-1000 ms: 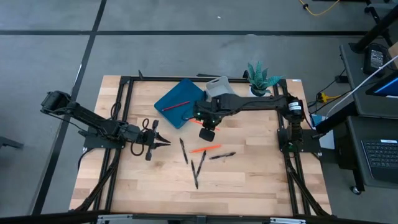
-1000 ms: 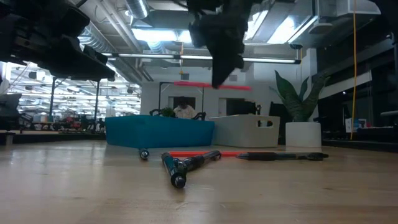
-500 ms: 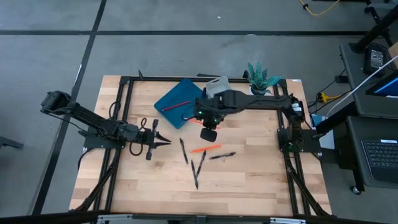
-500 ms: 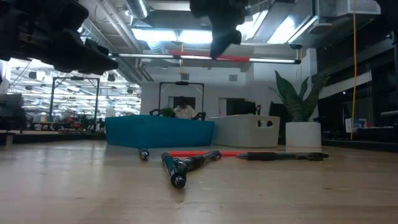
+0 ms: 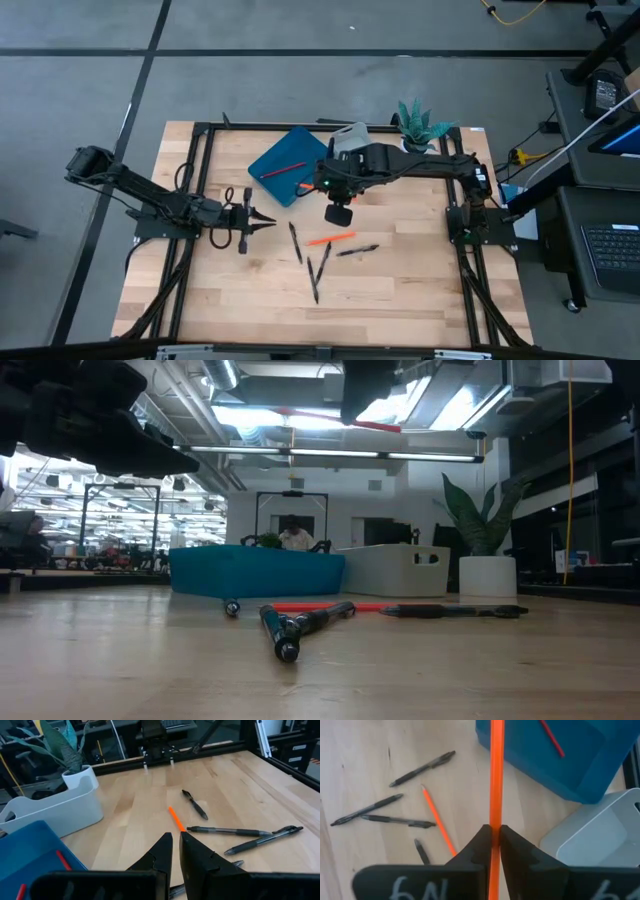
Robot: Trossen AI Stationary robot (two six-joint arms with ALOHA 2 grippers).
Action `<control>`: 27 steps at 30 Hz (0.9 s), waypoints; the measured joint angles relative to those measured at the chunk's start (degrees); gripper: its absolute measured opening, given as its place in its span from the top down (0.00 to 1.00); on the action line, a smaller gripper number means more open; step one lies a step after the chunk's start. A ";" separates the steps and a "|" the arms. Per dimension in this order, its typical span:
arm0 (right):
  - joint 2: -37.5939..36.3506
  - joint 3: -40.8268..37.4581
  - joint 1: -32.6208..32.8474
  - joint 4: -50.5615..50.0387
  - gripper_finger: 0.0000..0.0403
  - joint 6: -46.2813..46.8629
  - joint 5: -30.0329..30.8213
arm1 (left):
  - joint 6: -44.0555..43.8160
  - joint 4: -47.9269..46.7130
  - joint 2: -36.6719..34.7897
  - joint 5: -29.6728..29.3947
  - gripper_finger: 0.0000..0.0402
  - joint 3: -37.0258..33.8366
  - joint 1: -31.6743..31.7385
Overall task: Sort pens & pencils
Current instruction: Put the orange pencil into the blue bin
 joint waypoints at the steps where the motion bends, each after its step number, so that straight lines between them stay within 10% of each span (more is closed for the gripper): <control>1: 0.00 0.08 0.00 0.01 0.91 0.00 0.10 | -0.08 0.00 0.00 0.02 0.93 0.00 0.00; 20: 0.00 0.08 -0.07 3.71 0.94 -1.27 3.92 | -1.67 0.18 0.01 0.11 0.93 0.00 0.00; 27: 0.00 0.06 -0.07 6.24 0.97 -1.72 3.03 | 7.96 14.92 2.98 0.04 0.93 0.00 2.40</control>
